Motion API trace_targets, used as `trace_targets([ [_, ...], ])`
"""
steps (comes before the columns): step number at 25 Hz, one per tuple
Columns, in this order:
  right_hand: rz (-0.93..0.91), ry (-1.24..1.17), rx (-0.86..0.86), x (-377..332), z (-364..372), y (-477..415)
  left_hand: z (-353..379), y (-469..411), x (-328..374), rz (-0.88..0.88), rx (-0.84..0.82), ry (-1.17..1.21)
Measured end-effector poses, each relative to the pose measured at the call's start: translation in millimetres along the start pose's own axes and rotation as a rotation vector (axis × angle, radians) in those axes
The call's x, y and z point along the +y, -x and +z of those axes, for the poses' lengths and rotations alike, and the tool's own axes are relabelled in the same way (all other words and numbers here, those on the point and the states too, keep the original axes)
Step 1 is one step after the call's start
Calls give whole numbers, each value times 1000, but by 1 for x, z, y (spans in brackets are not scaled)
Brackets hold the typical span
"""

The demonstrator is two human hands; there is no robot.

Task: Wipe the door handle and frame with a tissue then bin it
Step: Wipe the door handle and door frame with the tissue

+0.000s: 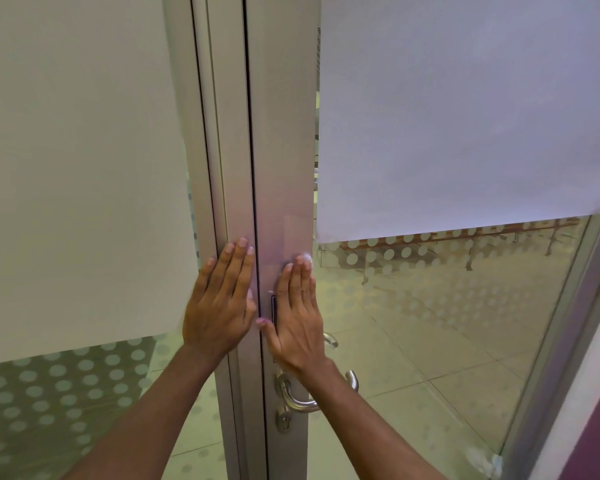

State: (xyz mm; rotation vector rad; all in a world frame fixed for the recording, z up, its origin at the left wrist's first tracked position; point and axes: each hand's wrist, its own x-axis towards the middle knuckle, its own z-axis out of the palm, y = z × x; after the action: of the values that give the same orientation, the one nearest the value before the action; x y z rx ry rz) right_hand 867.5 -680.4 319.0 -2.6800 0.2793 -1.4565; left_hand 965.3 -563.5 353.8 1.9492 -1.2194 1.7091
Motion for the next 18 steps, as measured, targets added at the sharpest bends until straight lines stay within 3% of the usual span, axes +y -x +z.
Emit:
trace_targets([
  [5, -236, 127, -103, 10, -1, 5, -1, 0, -1, 2, 14, 2],
  [11, -67, 86, 22, 11, -11, -14, 0, -1, 0, 4, 8, 9],
  [18, -321, 276, -77, 44, 1, 23, 1, 0, -2, -1, 6, 8],
])
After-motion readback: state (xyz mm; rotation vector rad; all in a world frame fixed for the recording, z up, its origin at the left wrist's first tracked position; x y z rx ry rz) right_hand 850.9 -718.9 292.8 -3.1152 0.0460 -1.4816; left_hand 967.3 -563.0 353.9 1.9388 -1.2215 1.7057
